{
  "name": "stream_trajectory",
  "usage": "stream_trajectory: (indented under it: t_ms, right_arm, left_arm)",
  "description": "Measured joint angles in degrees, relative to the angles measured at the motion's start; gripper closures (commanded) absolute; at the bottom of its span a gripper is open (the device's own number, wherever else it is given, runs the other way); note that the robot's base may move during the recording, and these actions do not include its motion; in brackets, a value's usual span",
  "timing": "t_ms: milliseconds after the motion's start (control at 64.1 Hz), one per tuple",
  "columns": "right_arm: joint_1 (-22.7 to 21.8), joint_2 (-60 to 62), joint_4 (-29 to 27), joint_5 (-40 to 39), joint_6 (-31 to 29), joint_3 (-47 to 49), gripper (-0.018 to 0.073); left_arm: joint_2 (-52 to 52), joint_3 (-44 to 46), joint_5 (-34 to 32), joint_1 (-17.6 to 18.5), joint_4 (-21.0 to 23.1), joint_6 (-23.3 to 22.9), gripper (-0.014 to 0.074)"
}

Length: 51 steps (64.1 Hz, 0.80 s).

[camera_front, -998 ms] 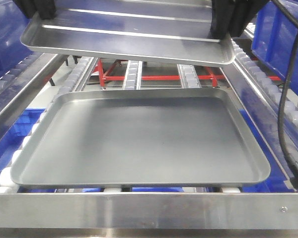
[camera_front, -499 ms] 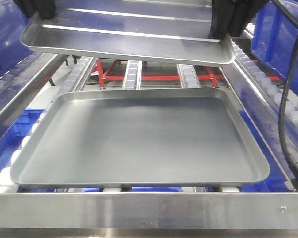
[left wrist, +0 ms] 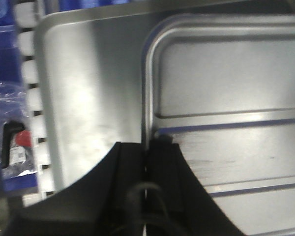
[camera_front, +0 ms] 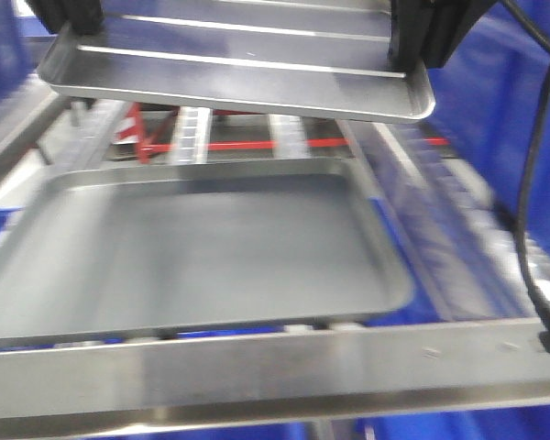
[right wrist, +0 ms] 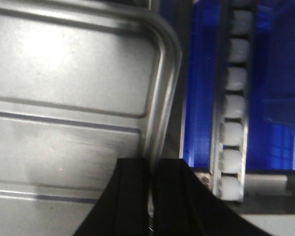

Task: Grab silver tray and place in blue box
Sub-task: 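Hold the tray with both grippers while the base drives to the blue bins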

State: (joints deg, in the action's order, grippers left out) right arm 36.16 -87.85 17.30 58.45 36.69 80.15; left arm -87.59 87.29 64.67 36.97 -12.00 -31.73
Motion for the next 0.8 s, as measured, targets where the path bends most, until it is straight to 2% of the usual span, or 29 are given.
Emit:
stream_trajectory:
  t_ms: [795]
  right_arm:
    - [0.00, 0.00, 0.00, 0.00, 0.00, 0.00, 0.0503]
  left_arm:
    - [0.00, 0.00, 0.00, 0.00, 0.00, 0.00, 0.0693]
